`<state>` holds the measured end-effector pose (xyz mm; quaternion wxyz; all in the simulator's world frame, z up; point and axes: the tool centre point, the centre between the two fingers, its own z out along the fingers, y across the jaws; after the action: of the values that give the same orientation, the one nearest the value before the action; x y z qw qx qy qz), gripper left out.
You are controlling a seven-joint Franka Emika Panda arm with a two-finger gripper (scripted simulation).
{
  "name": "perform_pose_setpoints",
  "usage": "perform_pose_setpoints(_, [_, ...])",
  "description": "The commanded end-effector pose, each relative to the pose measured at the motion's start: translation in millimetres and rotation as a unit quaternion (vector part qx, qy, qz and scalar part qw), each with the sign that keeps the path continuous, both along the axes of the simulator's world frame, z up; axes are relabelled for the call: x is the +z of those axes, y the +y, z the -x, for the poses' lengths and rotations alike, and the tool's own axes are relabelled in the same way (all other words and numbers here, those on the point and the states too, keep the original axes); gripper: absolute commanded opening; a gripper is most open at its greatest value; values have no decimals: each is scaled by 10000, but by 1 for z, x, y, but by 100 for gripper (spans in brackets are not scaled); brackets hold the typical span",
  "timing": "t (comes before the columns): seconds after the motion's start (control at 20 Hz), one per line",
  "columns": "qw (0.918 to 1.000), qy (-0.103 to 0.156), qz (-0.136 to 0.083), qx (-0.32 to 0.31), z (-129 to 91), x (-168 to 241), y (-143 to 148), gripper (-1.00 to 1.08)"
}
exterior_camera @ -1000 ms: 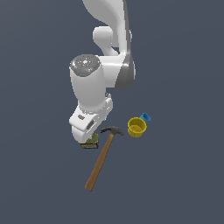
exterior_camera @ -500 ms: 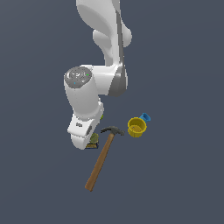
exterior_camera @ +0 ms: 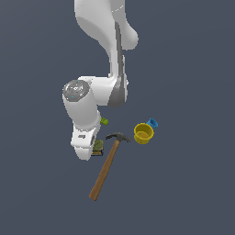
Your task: Pick up a designated object from a clutter of objects.
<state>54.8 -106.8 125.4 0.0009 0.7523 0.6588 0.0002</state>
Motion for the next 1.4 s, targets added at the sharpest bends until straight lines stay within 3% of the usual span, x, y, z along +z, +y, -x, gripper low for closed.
perform_pose_setpoints(0.0, [9998,1,-1,201,0,-5,-4,100])
perform_pose_setpoints(0.8, [9983,9,-5,581,2,-20,-12,100])
perform_pose_setpoints(1.35, [9982,8,-6,600,2,-65,-12,100])
